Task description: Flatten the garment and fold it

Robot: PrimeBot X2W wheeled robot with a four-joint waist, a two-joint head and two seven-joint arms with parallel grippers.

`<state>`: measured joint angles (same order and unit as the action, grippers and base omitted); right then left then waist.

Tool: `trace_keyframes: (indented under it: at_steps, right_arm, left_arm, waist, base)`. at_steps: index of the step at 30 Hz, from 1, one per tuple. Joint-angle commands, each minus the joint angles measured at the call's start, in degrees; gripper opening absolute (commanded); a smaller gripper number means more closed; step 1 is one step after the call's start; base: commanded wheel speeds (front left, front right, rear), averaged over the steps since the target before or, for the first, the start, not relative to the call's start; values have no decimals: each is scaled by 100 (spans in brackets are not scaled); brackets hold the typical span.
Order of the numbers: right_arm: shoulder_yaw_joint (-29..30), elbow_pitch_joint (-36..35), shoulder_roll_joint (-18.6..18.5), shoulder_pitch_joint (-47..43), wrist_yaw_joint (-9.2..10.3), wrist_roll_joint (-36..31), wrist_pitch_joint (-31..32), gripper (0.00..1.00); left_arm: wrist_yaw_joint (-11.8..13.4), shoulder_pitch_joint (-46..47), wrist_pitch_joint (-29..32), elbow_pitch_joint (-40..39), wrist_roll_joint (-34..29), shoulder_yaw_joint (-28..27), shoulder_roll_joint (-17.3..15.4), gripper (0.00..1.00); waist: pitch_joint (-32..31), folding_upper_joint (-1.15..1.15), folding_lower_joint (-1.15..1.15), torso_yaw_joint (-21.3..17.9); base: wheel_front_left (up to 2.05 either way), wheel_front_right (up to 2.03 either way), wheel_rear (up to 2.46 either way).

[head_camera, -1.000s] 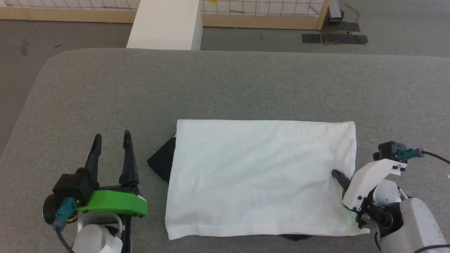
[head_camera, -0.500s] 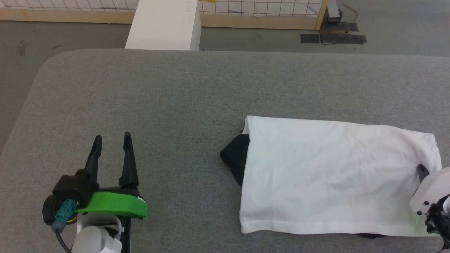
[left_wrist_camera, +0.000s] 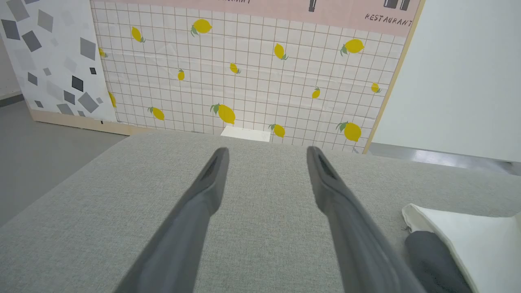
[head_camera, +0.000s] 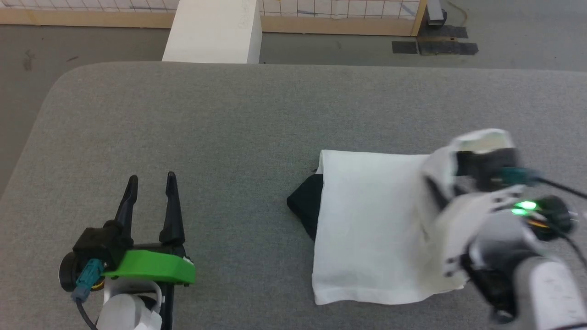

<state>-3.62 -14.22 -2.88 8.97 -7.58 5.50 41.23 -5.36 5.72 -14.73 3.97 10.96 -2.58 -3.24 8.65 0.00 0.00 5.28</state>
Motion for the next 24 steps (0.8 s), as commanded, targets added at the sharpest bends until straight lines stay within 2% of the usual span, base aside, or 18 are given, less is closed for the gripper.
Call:
trace_keyframes:
  at_steps: [1,6,12,13,14,19,20,24]
  right_arm:
    - [-272,48,1,182,9,-36,54,0]
    - [-1334,794,-3,625,9,51,185,0]
    - [-1832,1811,-1,1028,9,244,255,0]
    - [-1854,1916,-1,1060,9,277,260,13]
    - [-1901,2040,-1,1099,9,573,211,100]
    - [-1909,1618,0,1069,9,1313,-162,100]
    - [-1689,1129,0,992,9,1708,-646,100]
    - [-989,621,0,754,9,1883,-1482,100]
  left_arm:
    - [-39,67,-27,5,-81,18,28,100]
    - [-62,130,-27,13,-55,81,31,100]
    - [-64,151,-27,9,-5,157,34,100]
    - [-55,151,-27,8,5,165,34,100]
    - [-24,135,-27,-4,25,154,35,100]
    - [-12,95,-27,-9,9,97,35,100]
    - [-8,86,-27,-25,-16,62,35,100]
    - [-17,77,-27,-68,-59,55,35,100]
  waist:
    - [18,0,0,29]
    - [82,0,0,154]
    - [192,0,0,312]
    - [198,0,0,327]
    - [230,0,0,348]
    - [213,0,0,292]
    - [165,0,0,203]
    - [93,0,0,91]
  base:
    - [0,0,0]
    - [0,0,0]
    - [0,0,0]
    - [0,0,0]
    - [0,0,0]
    - [0,0,0]
    - [0,0,0]
    - [0,0,0]
